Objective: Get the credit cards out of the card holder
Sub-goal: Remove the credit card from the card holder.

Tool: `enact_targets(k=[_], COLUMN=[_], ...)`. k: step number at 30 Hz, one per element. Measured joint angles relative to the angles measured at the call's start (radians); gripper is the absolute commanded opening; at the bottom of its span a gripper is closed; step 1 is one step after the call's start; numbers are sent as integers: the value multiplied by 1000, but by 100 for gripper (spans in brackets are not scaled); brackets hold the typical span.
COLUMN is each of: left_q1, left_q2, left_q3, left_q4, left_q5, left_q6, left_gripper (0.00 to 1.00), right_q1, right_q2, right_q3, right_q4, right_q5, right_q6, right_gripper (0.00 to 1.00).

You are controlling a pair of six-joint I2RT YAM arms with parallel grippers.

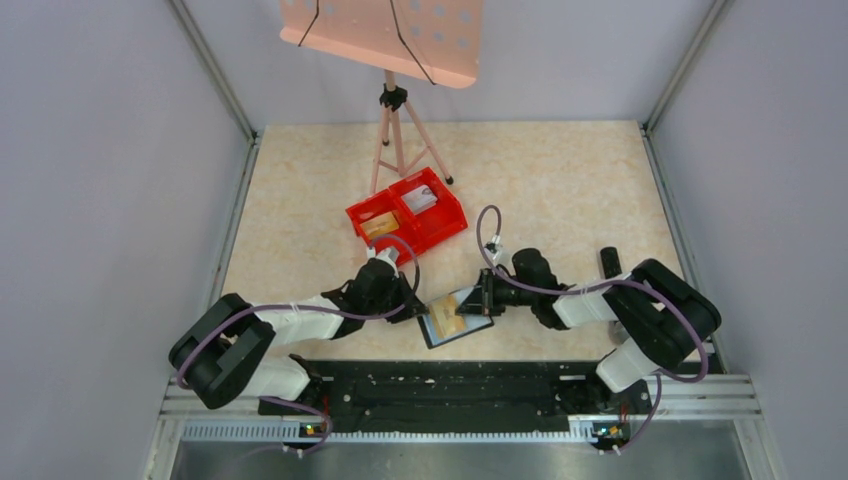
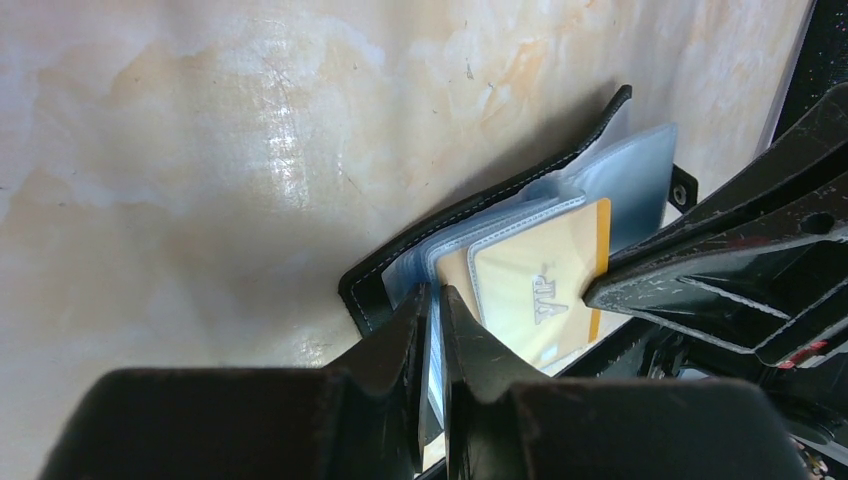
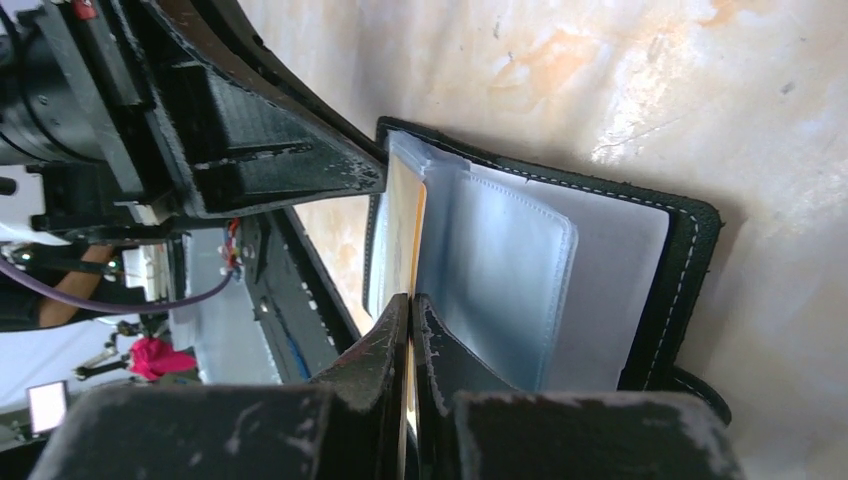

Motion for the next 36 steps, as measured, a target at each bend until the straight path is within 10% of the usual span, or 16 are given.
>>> enact_targets(k=[6, 9, 36], left_q1=[0, 0, 0], left_q2=[0, 0, 11], left_q3=[0, 0, 10], left_q4=[0, 0, 0], left_q5=[0, 0, 2], left_q6=[0, 0, 2], left_gripper=[14, 14, 14], right_q1=[-15, -26, -49], right_q2=[10, 23, -52], right_q3=[-32, -48, -58], right_q4=[85, 124, 2], right_q5=[-31, -42, 2], right_q6=[54, 77, 43], right_gripper=[11, 0, 0])
